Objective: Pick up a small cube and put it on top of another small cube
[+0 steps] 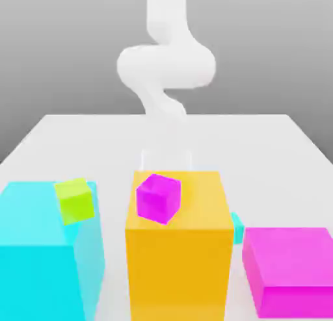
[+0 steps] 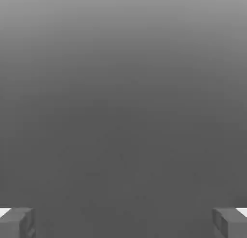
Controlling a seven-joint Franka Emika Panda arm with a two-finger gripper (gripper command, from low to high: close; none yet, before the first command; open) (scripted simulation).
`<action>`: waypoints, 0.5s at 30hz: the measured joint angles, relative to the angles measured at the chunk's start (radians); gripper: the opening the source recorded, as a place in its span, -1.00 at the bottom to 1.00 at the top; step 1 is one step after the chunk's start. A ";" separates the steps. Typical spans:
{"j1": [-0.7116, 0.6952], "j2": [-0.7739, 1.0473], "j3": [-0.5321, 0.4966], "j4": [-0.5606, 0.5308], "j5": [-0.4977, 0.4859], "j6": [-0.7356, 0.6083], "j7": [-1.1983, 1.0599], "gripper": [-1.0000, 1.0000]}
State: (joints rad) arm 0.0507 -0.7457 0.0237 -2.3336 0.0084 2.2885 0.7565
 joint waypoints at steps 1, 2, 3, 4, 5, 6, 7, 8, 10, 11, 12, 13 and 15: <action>0.023 0.033 0.010 -0.026 0.008 0.007 -0.015 0.00; 0.044 0.064 0.019 -0.052 0.018 0.017 -0.027 0.00; 0.064 0.095 0.028 -0.078 0.027 0.028 -0.038 0.00; 0.084 0.126 0.037 -0.105 0.037 0.039 -0.048 0.00; 0.103 0.156 0.046 -0.132 0.046 0.050 -0.059 0.00; 0.122 0.186 0.055 -0.159 0.056 0.061 -0.069 0.00; 0.141 0.216 0.064 -0.186 0.066 0.072 -0.079 0.00; 0.159 0.246 0.074 -0.213 0.076 0.084 -0.089 0.00; 0.199 0.307 0.093 -0.269 0.094 0.107 -0.109 0.00; 0.218 0.339 0.103 -0.298 0.104 0.118 -0.120 0.00; 0.238 0.371 0.115 -0.327 0.115 0.131 -0.131 0.00; 0.257 0.405 0.127 -0.357 0.126 0.143 -0.143 0.00; 0.297 0.477 0.155 -0.418 0.149 0.169 -0.166 0.00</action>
State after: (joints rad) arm 0.3478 -0.2691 0.1786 -2.7520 0.1571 2.4580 0.5900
